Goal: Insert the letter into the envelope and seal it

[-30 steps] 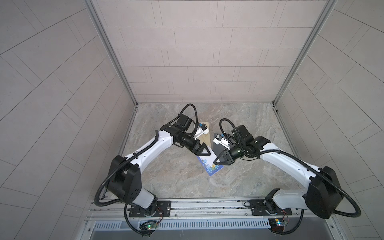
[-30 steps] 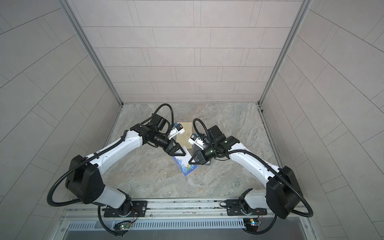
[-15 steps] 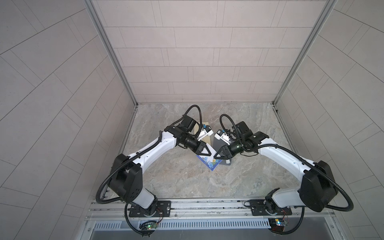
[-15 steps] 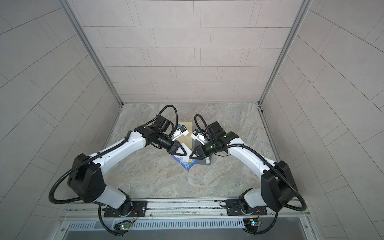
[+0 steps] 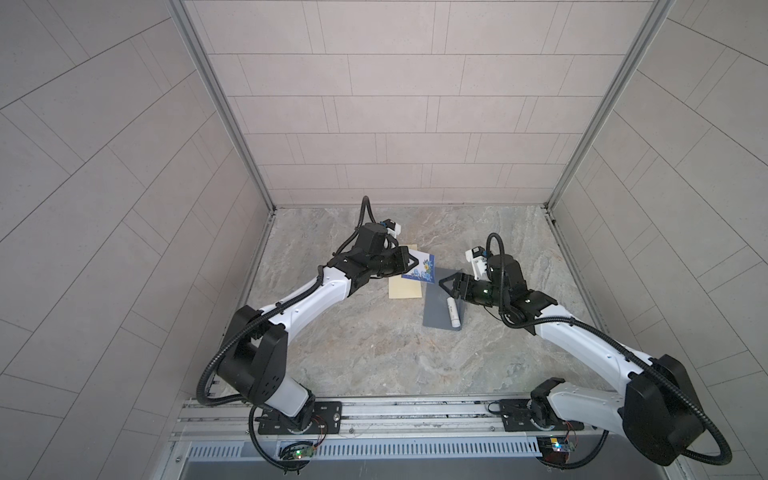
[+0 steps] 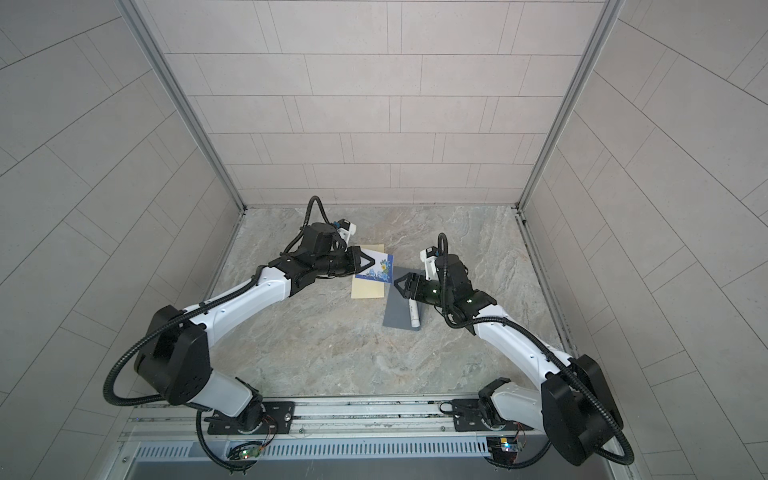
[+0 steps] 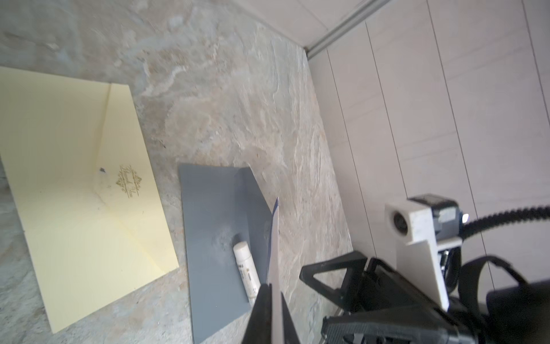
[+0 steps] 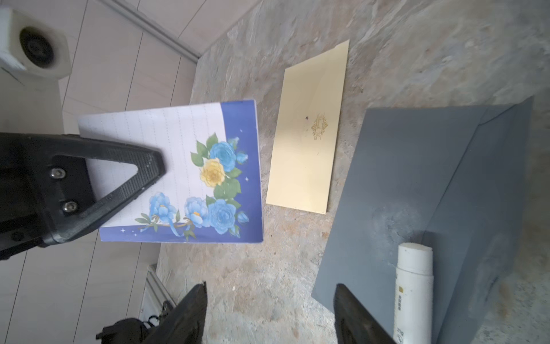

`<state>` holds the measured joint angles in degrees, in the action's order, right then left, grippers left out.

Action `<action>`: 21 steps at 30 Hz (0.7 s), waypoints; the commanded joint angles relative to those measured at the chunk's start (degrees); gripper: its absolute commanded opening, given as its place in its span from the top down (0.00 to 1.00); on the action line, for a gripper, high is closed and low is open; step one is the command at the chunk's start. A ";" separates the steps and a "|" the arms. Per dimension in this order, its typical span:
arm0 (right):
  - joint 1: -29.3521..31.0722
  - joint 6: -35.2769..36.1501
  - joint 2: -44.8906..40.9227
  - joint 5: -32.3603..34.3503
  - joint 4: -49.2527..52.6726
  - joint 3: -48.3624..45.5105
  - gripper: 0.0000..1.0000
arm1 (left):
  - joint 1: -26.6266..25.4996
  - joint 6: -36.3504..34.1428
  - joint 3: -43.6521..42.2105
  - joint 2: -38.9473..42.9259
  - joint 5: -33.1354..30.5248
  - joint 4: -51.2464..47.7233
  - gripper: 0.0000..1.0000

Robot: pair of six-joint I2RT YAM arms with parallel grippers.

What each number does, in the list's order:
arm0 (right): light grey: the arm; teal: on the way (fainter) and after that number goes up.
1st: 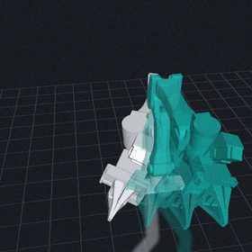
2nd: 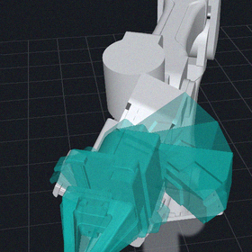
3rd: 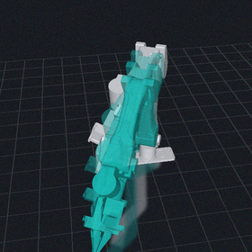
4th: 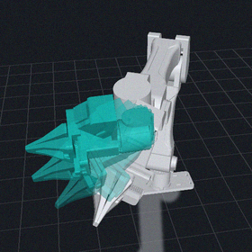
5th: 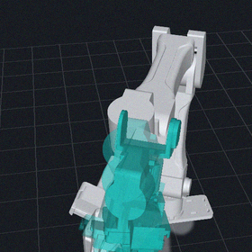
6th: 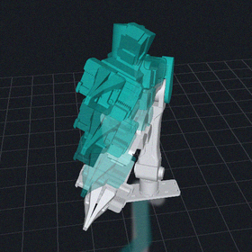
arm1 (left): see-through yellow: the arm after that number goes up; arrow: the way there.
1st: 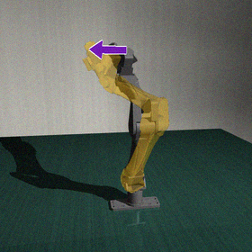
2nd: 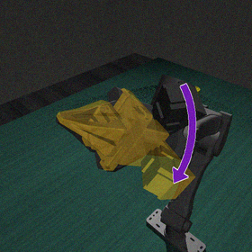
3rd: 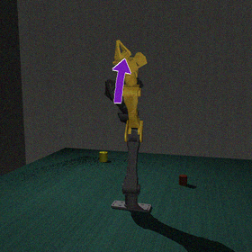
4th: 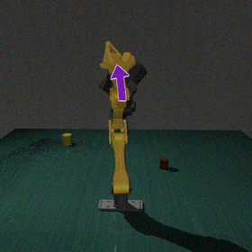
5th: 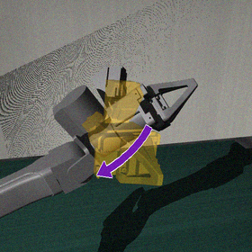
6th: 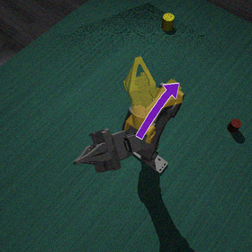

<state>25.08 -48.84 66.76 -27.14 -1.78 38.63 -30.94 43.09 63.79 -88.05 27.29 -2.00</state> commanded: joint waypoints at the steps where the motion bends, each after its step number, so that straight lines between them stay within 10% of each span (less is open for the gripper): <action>1: 2.52 -9.57 -2.64 7.70 -12.63 -2.79 0.30 | -0.35 9.33 -2.82 1.47 -7.03 8.98 1.00; 7: 7.65 -11.56 -1.74 12.14 -16.40 -2.85 0.30 | -1.31 19.05 -10.21 0.63 -6.30 25.79 1.00; 21: 11.05 -16.18 4.52 15.84 -29.68 -4.28 0.32 | -2.64 19.98 -10.06 2.09 -6.97 27.30 1.00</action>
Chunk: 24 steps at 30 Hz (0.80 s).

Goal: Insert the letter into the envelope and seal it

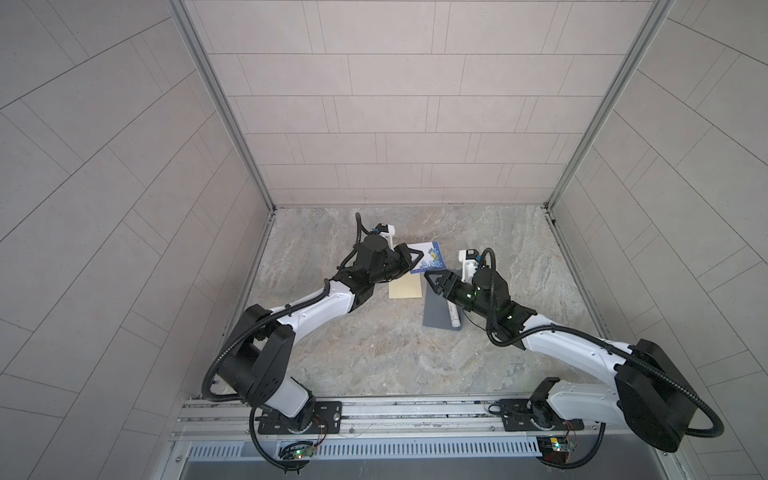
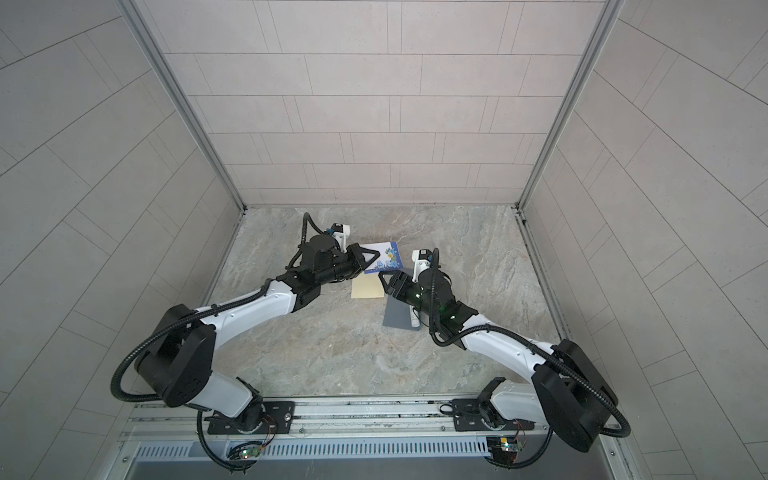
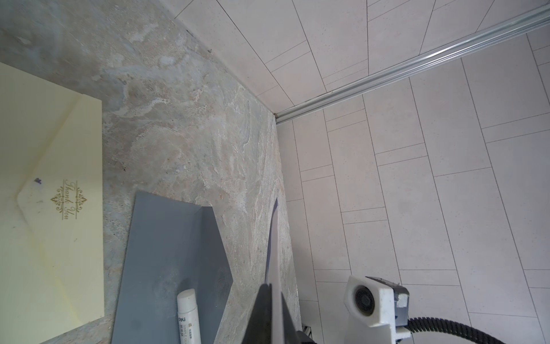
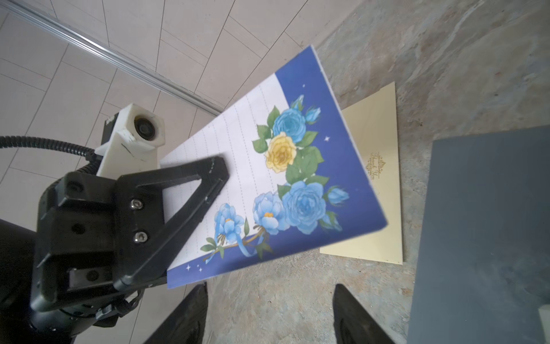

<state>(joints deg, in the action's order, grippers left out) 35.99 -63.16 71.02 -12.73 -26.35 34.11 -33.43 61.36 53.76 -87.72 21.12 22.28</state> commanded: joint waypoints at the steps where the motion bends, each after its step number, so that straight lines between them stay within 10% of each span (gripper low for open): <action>1: 0.18 -2.09 0.49 1.73 -5.61 0.53 0.32 | -0.14 2.23 -0.13 1.76 -0.90 3.42 1.00; 13: -0.71 -8.66 3.79 6.55 -19.29 1.66 0.39 | -0.15 9.13 -3.09 0.95 -1.00 15.62 1.00; 24: -2.50 -11.78 5.49 10.67 -20.70 2.64 0.74 | -0.49 9.48 -2.54 -0.67 0.30 17.63 1.00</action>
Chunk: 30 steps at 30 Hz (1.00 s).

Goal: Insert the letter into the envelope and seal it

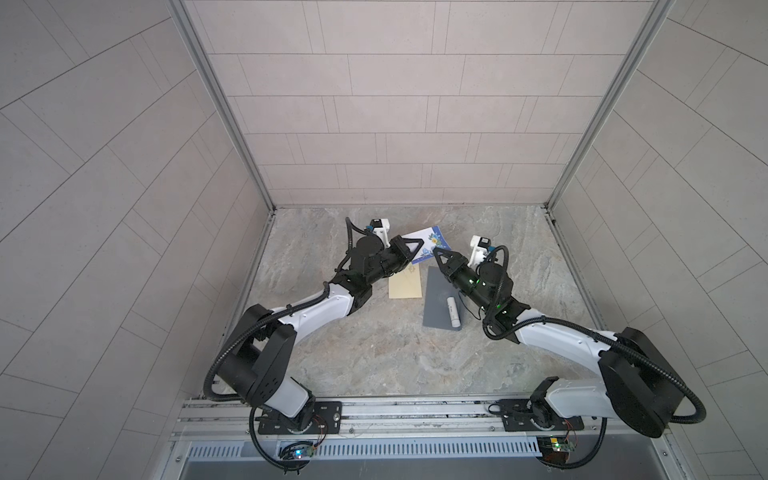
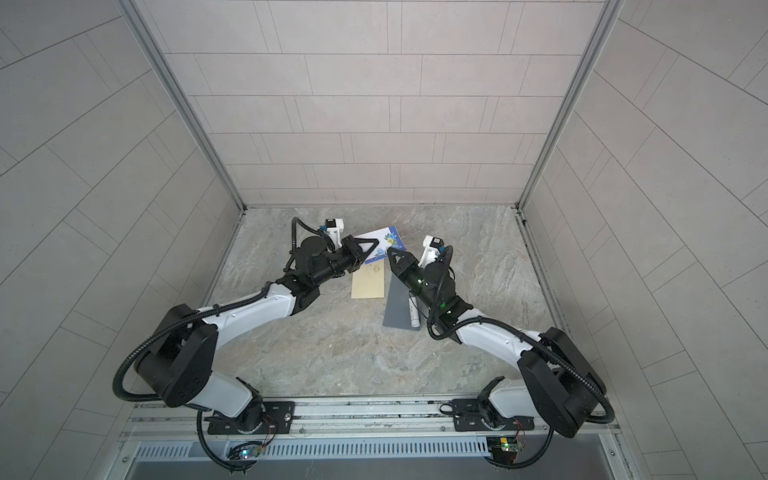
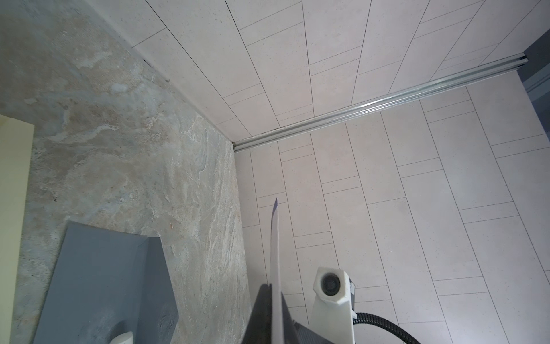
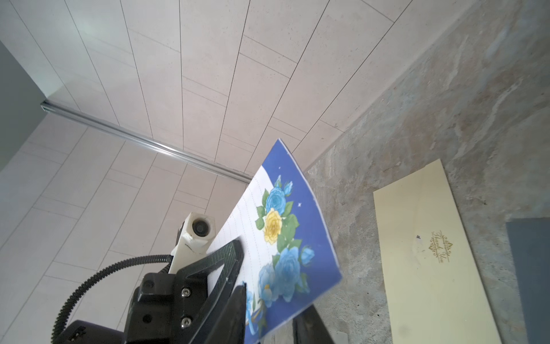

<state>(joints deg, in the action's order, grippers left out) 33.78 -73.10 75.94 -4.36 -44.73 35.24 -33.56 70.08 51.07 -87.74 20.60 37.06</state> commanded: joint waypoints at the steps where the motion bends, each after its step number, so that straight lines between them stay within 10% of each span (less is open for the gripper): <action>1: -0.51 -2.14 0.77 2.66 -2.49 1.56 0.75 | -0.45 0.67 0.17 -0.82 0.93 2.67 1.00; 12: 0.78 -7.93 6.33 1.48 -10.48 3.08 0.74 | -0.68 0.24 -0.23 -1.39 0.86 4.17 1.00; 17: 1.01 -8.42 5.86 2.14 -10.23 2.56 0.95 | -0.72 -2.38 -0.26 -0.75 0.76 1.84 0.99; 22: -3.48 0.28 -3.65 2.19 21.73 5.86 1.00 | -0.24 -17.61 2.47 4.00 -3.94 -20.69 0.49; 30: -12.14 25.25 -5.07 2.91 69.81 18.53 1.00 | 0.10 -41.67 17.46 -5.53 -3.13 -60.59 0.47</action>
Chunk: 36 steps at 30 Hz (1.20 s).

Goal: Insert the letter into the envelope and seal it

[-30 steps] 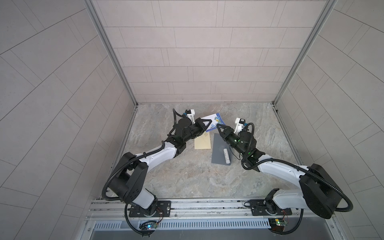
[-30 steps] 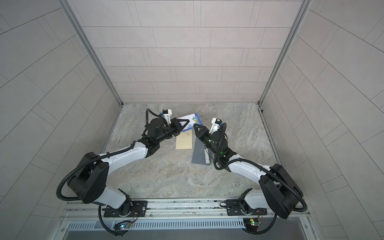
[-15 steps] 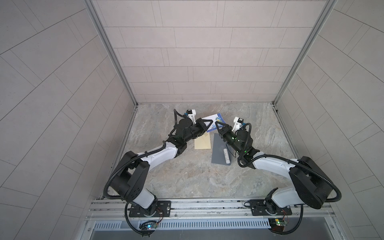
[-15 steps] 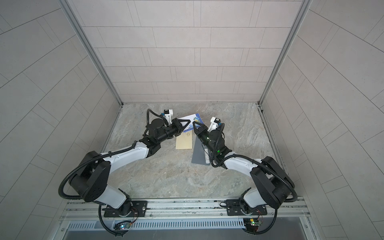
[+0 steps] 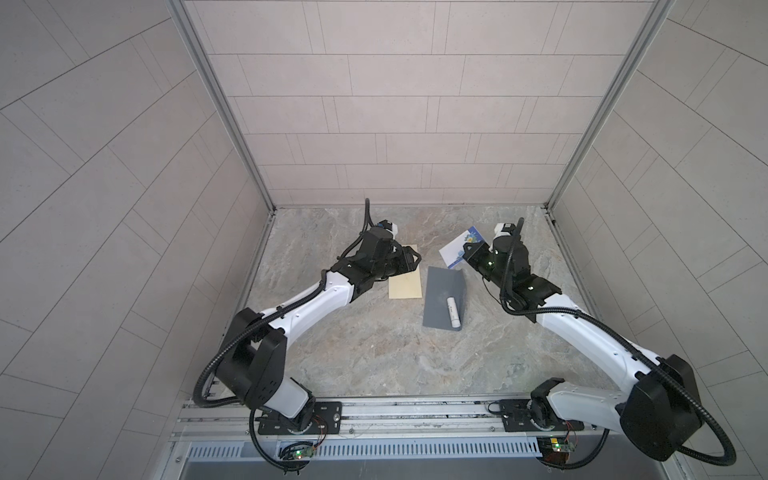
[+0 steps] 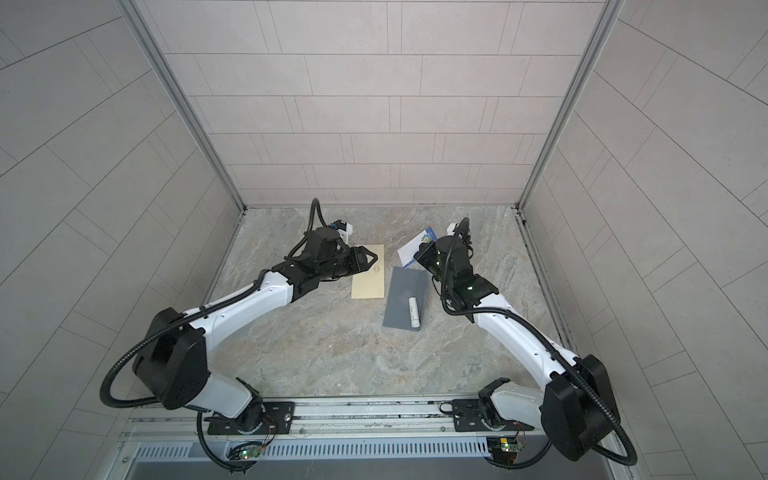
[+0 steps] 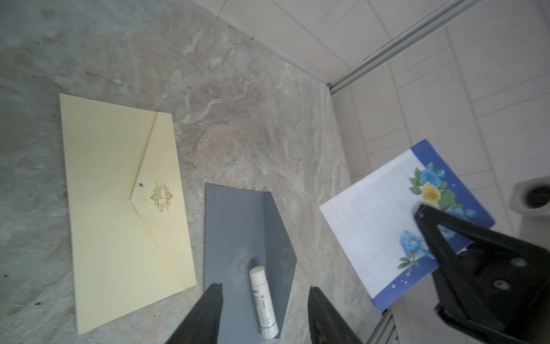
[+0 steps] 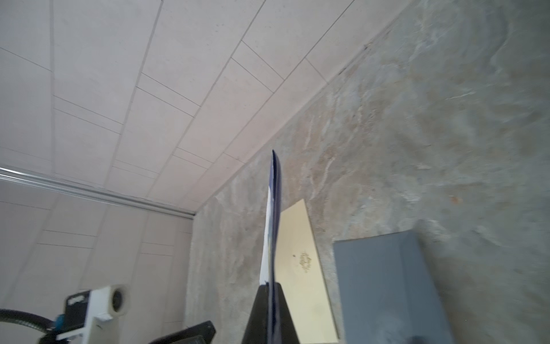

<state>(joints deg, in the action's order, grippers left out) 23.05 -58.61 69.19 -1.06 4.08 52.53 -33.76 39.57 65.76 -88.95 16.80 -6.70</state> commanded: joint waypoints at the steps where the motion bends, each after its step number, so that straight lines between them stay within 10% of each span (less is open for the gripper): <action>1: -2.25 11.97 2.83 -2.15 21.83 1.58 1.00 | 0.18 -11.29 3.46 -6.35 2.56 -17.18 0.47; 15: -4.33 20.66 15.77 -7.26 25.92 4.75 1.00 | -3.37 -19.96 13.16 -22.07 9.73 -23.84 0.53; 36: -4.55 23.09 9.79 -6.30 24.89 5.54 1.00 | -5.43 -22.69 16.31 -30.56 8.89 -27.13 0.60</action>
<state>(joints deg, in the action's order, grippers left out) 18.70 -36.77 81.43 -8.58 28.88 56.69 -38.65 18.33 81.08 -117.80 26.74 -31.75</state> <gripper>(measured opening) 0.048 0.405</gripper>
